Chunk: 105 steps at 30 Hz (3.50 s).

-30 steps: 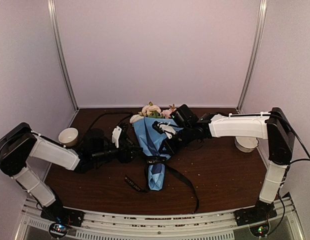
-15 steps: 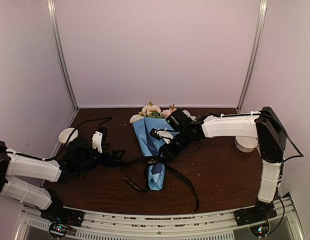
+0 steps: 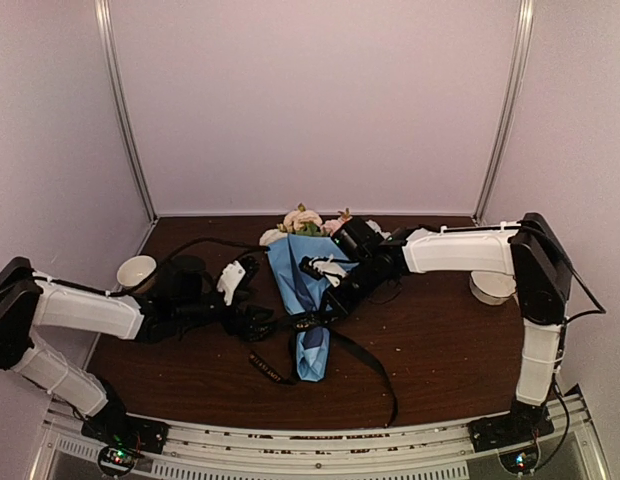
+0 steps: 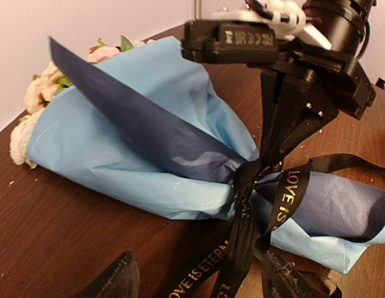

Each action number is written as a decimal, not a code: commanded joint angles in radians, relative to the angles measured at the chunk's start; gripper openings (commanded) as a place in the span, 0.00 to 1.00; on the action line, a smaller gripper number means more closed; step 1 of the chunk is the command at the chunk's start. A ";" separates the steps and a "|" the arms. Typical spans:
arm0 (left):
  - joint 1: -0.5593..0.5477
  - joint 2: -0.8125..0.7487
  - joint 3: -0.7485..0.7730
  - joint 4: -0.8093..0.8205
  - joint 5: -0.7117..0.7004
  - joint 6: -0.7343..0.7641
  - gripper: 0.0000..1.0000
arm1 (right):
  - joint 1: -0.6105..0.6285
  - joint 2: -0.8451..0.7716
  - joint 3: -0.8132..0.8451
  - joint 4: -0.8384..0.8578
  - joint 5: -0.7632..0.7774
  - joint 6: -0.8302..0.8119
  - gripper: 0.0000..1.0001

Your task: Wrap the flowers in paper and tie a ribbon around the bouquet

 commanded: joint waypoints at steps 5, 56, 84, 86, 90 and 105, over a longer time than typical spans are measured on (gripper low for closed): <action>-0.007 0.227 0.200 -0.087 0.260 0.190 0.75 | -0.001 -0.129 -0.045 0.055 -0.022 0.034 0.00; -0.086 0.523 0.492 -0.163 0.138 0.276 0.01 | -0.111 -0.222 -0.211 0.272 -0.186 0.224 0.42; -0.084 0.570 0.582 -0.298 0.108 0.311 0.52 | -0.111 -0.050 -0.144 0.233 -0.261 0.215 0.32; -0.084 0.561 0.575 -0.304 0.101 0.314 0.54 | -0.111 -0.044 -0.143 0.223 -0.228 0.214 0.26; -0.084 0.502 0.542 -0.288 0.117 0.315 0.63 | -0.111 -0.050 -0.146 0.214 -0.190 0.212 0.23; -0.078 0.447 0.533 -0.321 0.194 0.362 0.78 | -0.110 -0.126 -0.179 0.255 -0.199 0.232 0.00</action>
